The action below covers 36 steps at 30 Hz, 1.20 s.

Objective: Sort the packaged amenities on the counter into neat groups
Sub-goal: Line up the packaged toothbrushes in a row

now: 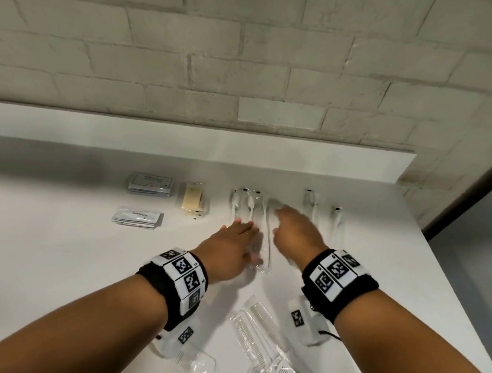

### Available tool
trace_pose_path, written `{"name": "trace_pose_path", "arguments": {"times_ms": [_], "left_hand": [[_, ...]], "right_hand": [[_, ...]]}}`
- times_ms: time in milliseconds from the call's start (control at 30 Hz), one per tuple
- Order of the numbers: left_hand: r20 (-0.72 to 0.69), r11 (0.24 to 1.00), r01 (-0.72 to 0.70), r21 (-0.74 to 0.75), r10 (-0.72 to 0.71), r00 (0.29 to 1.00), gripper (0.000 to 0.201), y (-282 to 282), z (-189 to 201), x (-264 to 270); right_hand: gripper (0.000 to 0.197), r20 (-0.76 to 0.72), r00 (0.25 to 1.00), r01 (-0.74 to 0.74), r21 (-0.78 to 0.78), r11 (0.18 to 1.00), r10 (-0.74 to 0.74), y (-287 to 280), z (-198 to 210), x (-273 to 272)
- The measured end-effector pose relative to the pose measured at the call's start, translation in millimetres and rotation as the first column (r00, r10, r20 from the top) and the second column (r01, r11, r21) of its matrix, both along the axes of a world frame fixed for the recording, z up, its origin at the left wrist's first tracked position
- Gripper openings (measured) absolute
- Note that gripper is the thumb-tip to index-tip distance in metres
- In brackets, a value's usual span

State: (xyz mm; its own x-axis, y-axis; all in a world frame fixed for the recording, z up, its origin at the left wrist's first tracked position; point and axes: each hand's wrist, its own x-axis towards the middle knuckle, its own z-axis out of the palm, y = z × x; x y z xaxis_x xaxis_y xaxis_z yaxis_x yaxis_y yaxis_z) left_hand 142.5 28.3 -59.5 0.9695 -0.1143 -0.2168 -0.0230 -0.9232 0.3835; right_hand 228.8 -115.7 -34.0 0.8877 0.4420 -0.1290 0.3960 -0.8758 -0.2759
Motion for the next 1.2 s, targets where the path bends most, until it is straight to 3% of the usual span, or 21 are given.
{"name": "trace_pose_path", "arguments": {"times_ms": [67, 167, 400, 600, 700, 767, 900, 1033, 1133, 1200], "left_hand": [[0.025, 0.999, 0.030, 0.030, -0.031, 0.999, 0.062, -3.5, 2.2, 0.4], [0.010, 0.994, 0.087, 0.072, -0.088, 0.996, 0.067, -10.9, 5.0, 1.8], [-0.102, 0.987, 0.123, 0.107, -0.112, 0.988, 0.065, -15.5, 11.1, 5.2], [-0.112, 0.984, 0.126, 0.122, -0.113, 0.987, 0.059, -15.3, 11.4, 5.6], [-0.101, 0.987, 0.112, 0.116, -0.100, 0.990, 0.063, -16.4, 10.0, 6.1], [-0.059, 0.986, 0.108, 0.125, -0.102, 0.993, 0.064, -18.1, 8.6, 6.9], [-0.034, 0.980, 0.149, 0.132, -0.146, 0.989, 0.067, -28.0, 8.8, 8.7], [-0.085, 0.973, 0.170, 0.156, -0.158, 0.984, 0.074, -33.4, 6.1, 12.9], [-0.097, 0.970, 0.174, 0.169, -0.160, 0.982, 0.074, -32.3, 3.8, 13.3], [-0.094, 0.973, 0.169, 0.159, -0.155, 0.983, 0.073, -31.9, 3.8, 13.5]], "right_hand": [[0.039, 0.112, 0.984, 0.154, -0.120, 0.981, -0.141, -15.7, 3.9, 12.8], [0.037, 0.014, 0.965, 0.256, -0.237, 0.937, -0.260, -32.1, 7.8, 23.1], [0.038, -0.010, 0.993, 0.108, -0.261, 0.959, -0.114, -11.0, -8.6, 3.0], [0.038, -0.034, 0.999, 0.008, -0.231, 0.973, -0.016, 1.4, -11.2, -11.0], [0.042, 0.025, 0.994, 0.109, -0.142, 0.984, -0.107, -20.6, -3.5, -1.3], [0.042, 0.075, 0.964, 0.261, -0.098, 0.960, -0.255, -42.8, 0.4, 11.7], [0.035, -0.065, 0.865, 0.492, -0.072, 0.867, -0.497, -84.7, 2.6, 29.4], [0.012, -0.174, 0.875, 0.435, -0.128, 0.891, -0.452, -88.7, -1.8, 38.3], [0.009, -0.239, 0.901, 0.367, -0.026, 0.930, -0.362, -76.7, -5.9, 44.9], [0.017, -0.124, 0.948, 0.302, 0.050, 0.952, -0.294, -65.2, -1.9, 43.0]]}}
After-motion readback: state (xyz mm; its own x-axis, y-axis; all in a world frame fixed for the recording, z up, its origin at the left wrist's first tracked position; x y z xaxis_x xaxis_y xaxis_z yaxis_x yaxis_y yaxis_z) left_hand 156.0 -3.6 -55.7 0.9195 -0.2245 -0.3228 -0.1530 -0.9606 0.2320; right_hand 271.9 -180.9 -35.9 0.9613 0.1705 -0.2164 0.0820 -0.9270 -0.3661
